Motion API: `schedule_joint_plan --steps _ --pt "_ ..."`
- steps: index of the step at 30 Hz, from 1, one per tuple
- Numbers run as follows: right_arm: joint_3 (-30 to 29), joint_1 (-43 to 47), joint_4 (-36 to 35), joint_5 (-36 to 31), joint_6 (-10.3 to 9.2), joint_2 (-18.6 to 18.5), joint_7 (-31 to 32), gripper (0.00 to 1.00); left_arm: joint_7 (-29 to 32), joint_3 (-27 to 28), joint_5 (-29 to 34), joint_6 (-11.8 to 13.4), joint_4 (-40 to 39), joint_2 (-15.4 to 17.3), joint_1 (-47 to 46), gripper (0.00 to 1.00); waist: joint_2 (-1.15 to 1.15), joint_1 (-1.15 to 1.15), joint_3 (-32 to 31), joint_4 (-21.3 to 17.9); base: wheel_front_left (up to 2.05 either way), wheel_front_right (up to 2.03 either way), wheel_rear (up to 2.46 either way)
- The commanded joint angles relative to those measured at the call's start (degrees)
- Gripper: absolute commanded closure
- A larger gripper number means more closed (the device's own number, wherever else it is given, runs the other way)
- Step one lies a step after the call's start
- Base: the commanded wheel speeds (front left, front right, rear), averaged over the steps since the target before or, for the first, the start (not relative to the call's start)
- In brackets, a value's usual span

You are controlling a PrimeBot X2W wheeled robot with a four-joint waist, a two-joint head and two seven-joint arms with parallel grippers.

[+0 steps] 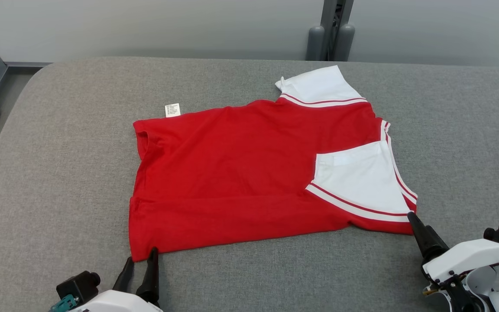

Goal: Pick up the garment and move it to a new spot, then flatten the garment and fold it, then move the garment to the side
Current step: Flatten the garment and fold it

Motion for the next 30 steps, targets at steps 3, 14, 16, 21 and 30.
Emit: schedule_joint_plan --steps 3,14,16,21,30 --pt "0.24 -0.46 0.34 0.54 0.04 -0.27 0.30 0.00 1.72 -1.01 -4.32 -0.25 -1.19 0.11 1.96 0.00 0.00 0.00 0.33 -0.23 0.00 0.00 0.00" --pt "0.81 -1.30 2.37 2.07 0.03 0.03 0.81 0.00 4.32 -4.63 -15.53 -1.38 -5.14 0.14 0.69 0.00 0.00 0.00 1.09 -0.10 0.00 0.00 0.00" --pt "1.00 -1.61 3.05 2.47 0.02 0.15 1.19 0.00 4.21 -4.36 -17.02 -1.40 -4.79 0.17 0.11 0.00 0.00 0.00 1.30 -0.20 0.00 0.00 0.00" --pt "1.24 -2.70 4.66 3.43 0.01 0.48 1.74 0.00 4.16 -4.01 -20.69 -1.54 -4.31 0.18 -1.55 0.00 0.00 0.00 1.93 -0.27 0.00 0.00 0.00" --pt "2.85 -4.51 5.84 5.67 -0.04 1.45 2.95 0.62 3.44 -5.46 -23.45 -1.52 -4.79 0.62 -3.60 0.02 0.00 0.00 3.09 0.24 0.00 0.00 0.00"
